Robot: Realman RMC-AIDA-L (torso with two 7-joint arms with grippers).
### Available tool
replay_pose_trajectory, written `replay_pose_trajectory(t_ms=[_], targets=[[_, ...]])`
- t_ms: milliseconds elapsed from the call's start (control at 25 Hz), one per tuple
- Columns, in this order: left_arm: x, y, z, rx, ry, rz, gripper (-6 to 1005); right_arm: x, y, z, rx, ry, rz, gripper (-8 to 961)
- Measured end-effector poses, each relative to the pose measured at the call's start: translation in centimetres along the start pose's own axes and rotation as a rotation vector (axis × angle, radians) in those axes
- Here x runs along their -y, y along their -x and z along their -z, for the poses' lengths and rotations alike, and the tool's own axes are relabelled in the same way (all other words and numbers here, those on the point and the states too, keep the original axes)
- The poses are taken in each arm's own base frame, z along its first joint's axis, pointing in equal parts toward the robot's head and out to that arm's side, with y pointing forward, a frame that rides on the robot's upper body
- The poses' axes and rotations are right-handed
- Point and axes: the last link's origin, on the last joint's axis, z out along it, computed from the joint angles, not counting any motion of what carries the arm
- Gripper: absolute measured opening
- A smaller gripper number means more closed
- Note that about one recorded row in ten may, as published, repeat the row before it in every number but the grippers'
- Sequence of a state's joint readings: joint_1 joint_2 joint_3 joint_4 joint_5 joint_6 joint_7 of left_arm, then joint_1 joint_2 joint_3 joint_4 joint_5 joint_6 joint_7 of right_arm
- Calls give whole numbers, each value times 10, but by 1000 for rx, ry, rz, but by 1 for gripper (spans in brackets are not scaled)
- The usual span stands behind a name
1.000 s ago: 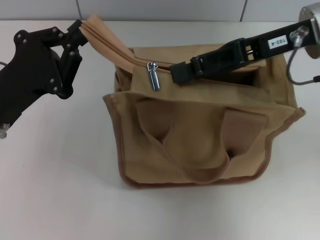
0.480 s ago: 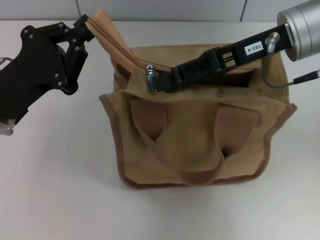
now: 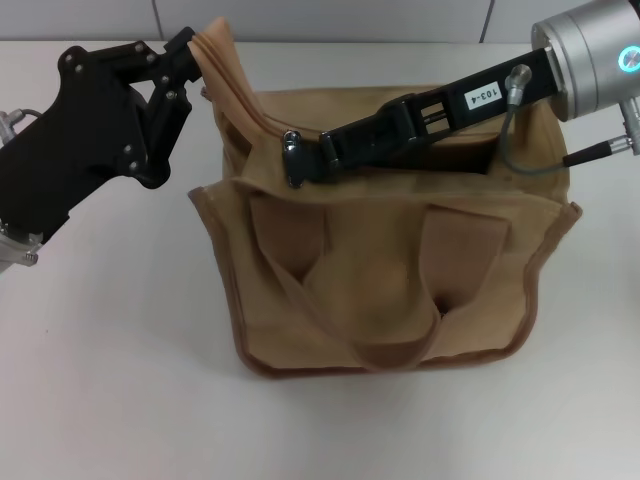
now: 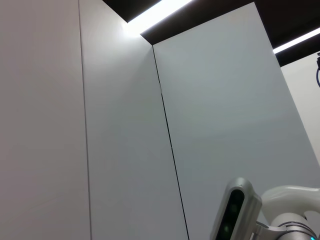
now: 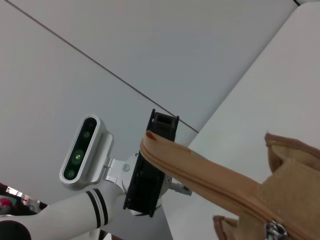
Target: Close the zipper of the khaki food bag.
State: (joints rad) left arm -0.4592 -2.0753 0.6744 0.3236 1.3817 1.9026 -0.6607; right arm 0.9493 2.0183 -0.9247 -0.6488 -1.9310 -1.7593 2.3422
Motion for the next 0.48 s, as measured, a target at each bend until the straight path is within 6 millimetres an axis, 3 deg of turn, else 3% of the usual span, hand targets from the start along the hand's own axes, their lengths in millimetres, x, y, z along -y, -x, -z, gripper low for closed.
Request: replay_pose_trajectory(t_ms=[480], targets=[[1, 0, -2, -4, -2, 18, 8, -2, 1, -9, 0, 17, -31, 784]])
